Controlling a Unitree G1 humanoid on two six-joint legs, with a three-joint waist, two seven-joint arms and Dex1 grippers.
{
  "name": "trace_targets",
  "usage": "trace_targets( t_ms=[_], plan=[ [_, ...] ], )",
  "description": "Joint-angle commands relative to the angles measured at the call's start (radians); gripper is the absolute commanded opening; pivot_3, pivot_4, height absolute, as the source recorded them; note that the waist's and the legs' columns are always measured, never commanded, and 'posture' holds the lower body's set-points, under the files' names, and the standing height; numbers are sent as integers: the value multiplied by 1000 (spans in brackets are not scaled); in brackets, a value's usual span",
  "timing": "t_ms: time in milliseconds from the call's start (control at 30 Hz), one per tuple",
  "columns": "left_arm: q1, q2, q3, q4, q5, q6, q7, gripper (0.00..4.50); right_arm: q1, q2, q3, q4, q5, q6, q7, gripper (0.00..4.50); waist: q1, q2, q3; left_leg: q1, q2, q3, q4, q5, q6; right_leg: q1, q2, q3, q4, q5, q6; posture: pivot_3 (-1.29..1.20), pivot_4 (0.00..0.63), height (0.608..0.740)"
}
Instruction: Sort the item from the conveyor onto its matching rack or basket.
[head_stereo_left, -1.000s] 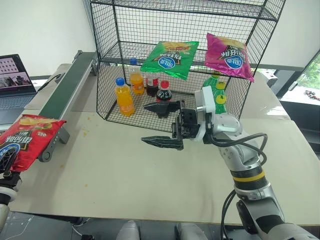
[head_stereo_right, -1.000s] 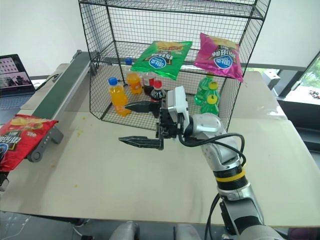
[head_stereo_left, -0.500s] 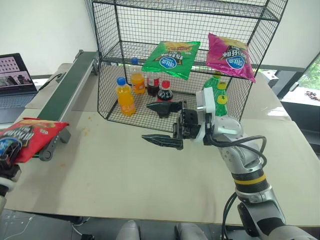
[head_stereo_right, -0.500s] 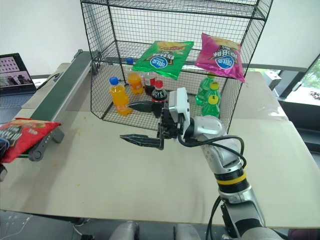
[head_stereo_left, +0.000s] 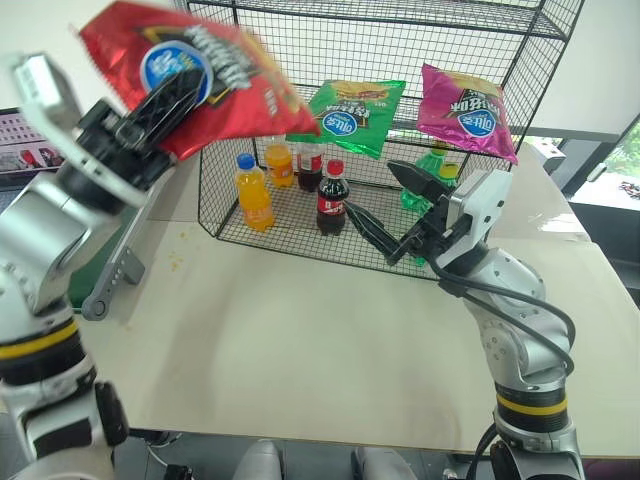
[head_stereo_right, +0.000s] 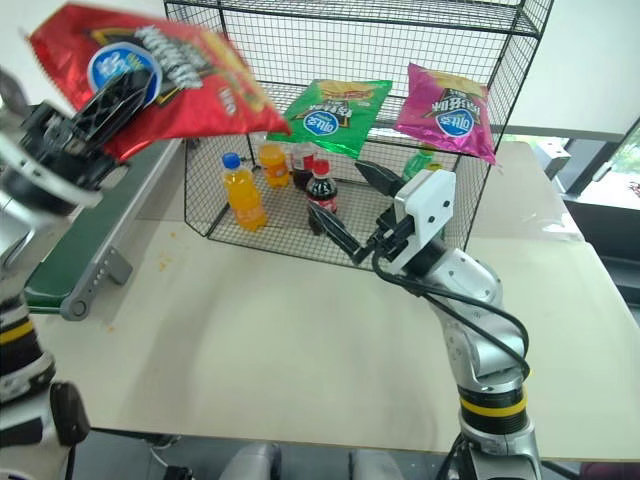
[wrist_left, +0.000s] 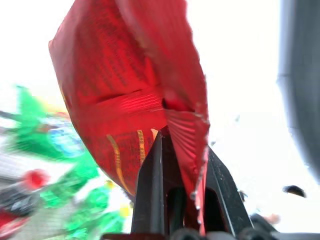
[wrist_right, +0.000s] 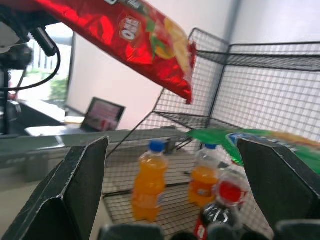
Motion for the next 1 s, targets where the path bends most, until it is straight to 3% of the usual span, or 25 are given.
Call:
trace_targets(
  t_ms=[33, 167, 367, 600, 800, 1000],
  plan=[
    [-160, -46, -54, 206, 162, -38, -139, 95, 17, 6, -6, -90, -28, 14, -74, 4500, -1, 0, 0, 0, 0, 0, 0, 0, -1, 0, 0, 0, 0, 0, 0, 0, 150, 740],
    [-256, -117, -61, 516, 345, -85, -265, 95, 39, 4, -11, -137, -42, 42, -126, 4500, -5, 3, -1, 1, -1, 0, -1, 2, -2, 0, 0, 0, 0, 0, 0, 0, 150, 740],
    [-284, -234, 13, 754, 501, -170, -323, 95, 43, -1, -23, -163, -43, 67, -169, 4500, -3, 4, 1, -1, 0, 0, -1, 2, -3, -1, 0, 0, -1, 0, 0, 0, 150, 740],
    [-315, -323, 146, 793, 542, -205, -243, 95, 25, -10, -16, -163, -40, 78, -174, 4500, -1, 3, 1, -3, 0, -1, 0, 2, -2, -1, 0, 0, -1, 0, 0, 0, 150, 740],
    [-356, -415, 189, 800, 660, -339, -175, 95, 1, 0, 10, -152, -54, 74, -181, 4500, 0, 3, 1, -2, -1, -1, 1, 2, -2, 0, 0, 0, -1, 0, 1, 0, 150, 740],
    [-474, -483, 226, 945, 758, -497, -202, 95, -18, 35, 38, -142, -109, 72, -236, 4500, 2, 3, 1, -4, -1, -1, 2, 2, -2, 0, 0, 0, -2, 0, 1, 0, 150, 740]
  ],
)
